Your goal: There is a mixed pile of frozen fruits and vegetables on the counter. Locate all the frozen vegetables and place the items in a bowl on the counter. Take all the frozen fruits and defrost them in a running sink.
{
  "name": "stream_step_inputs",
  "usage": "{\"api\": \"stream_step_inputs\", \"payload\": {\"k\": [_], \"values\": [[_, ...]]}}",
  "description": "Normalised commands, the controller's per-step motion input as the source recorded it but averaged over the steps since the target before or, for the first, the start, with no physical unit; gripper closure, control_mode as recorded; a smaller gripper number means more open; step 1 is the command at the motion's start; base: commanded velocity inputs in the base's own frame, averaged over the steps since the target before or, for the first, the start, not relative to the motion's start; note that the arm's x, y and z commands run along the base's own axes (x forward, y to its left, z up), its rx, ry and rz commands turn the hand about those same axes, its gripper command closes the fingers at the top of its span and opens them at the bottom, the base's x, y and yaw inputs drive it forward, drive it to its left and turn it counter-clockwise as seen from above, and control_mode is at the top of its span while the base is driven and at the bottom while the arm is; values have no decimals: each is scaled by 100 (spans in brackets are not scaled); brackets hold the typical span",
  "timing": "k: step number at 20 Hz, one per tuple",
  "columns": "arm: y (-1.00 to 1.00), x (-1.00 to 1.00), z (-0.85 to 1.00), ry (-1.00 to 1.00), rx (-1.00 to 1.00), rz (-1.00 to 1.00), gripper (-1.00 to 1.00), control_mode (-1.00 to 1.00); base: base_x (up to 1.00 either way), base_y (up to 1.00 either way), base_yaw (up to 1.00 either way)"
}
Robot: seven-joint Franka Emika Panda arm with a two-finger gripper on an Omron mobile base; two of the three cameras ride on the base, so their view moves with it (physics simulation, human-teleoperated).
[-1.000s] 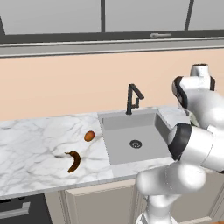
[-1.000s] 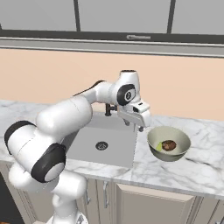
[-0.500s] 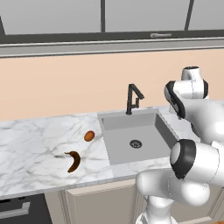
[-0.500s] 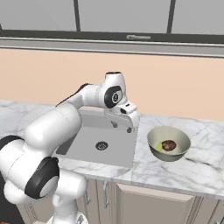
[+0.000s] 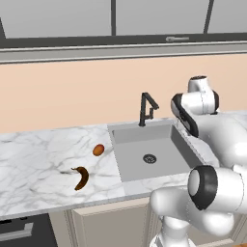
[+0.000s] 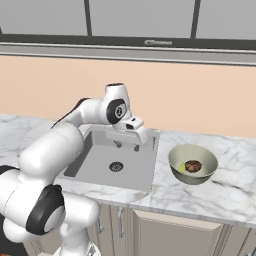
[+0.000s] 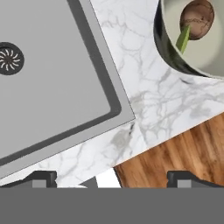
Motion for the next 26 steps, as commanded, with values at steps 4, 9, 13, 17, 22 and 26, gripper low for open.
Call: {"api": "stream_step_inputs", "payload": {"k": [4, 9, 13, 17, 22, 26], "values": [[40, 0, -9, 5, -1, 11, -100, -100, 0, 0, 0], [48, 0, -9, 4, -2, 8, -100, -100, 0, 0, 0], [56, 2, -10, 0, -1, 5, -100, -100, 0, 0, 0], [58, 8, -15, -2, 0, 3, -100, -100, 0, 0, 0], [58, 7, -20, 0, 0, 4, -100, -100, 0, 0, 0], [57, 7, -18, 1, 0, 5, -100, -100, 0, 0, 0]]}}
